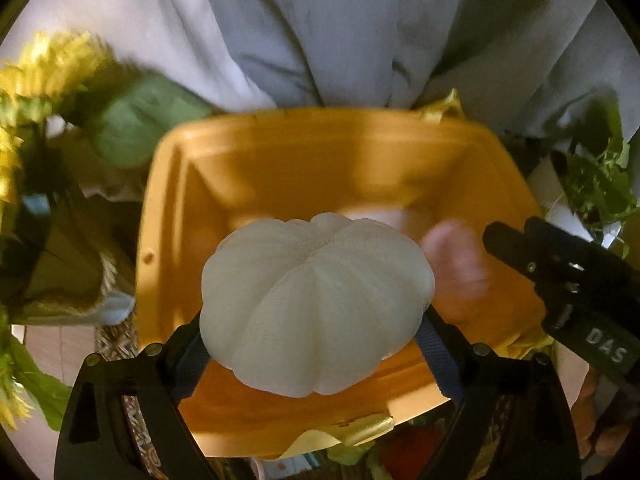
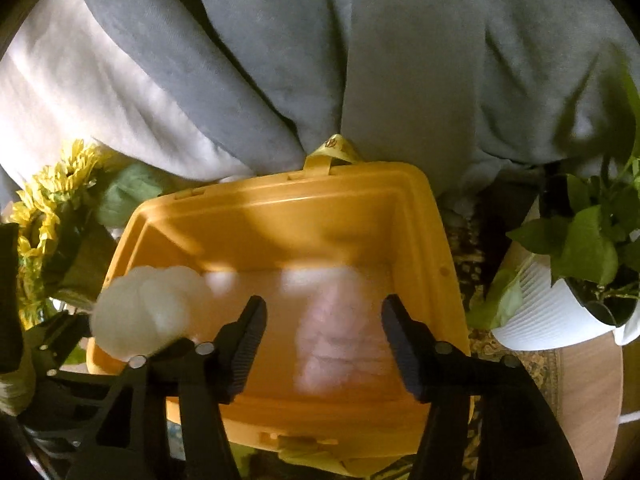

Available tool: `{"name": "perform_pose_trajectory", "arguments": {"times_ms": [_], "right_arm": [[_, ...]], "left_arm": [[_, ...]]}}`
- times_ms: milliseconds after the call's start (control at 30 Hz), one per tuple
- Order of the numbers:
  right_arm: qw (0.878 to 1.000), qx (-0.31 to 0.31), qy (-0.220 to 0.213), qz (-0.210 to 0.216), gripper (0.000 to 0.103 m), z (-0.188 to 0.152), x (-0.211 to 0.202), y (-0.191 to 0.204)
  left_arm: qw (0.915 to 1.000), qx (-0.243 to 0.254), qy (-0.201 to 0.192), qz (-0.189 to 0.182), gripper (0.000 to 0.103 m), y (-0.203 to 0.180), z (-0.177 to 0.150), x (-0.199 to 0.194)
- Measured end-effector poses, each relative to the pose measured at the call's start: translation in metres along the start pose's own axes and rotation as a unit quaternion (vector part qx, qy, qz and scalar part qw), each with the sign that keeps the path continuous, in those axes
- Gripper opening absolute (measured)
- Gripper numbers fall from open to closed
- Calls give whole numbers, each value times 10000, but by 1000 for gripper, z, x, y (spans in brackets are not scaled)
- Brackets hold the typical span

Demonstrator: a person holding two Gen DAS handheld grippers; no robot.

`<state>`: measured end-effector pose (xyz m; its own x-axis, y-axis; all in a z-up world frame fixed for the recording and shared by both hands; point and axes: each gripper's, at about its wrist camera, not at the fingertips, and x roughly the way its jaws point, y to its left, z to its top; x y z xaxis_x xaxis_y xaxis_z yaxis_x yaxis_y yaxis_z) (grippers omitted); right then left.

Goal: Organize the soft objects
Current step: 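Lower both plushes into the crate and open both tools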

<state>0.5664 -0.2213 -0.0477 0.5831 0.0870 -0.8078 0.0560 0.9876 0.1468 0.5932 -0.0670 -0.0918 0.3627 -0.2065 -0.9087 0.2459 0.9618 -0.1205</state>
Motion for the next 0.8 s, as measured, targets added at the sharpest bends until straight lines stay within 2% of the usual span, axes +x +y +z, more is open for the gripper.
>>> {"name": "perform_pose_trajectory", "arguments": {"times_ms": [100,233,300,333,433,667,800], "right_arm": [[10000,27,23,24,69,3,-2,-1],[9999,18,-68,-146,70,7,-7,-2],[9998,14,-85,-169,70,8,-8,-2],[9998,15,-97,-176,70,9,-8,-2],[9997,46,-141,-192,70,10,-11,-4],[9994,179,-269,-159,70,11,-22,-6],[9991,139,-385,-128,70,5,-34,-2]], "left_arm": [[9998,96,118,87,93,-2,3,3],[9992,191,216,273,94,-7,9,2],[9992,207,212,281,98,-11,10,3],[9993,191,183,252,103,-12,11,3],[9999,105,-46,-23,103,-12,12,-8],[9990,260,-302,223,103,-16,10,-29],[9970,257,-619,396,103,-12,5,-49]]}}
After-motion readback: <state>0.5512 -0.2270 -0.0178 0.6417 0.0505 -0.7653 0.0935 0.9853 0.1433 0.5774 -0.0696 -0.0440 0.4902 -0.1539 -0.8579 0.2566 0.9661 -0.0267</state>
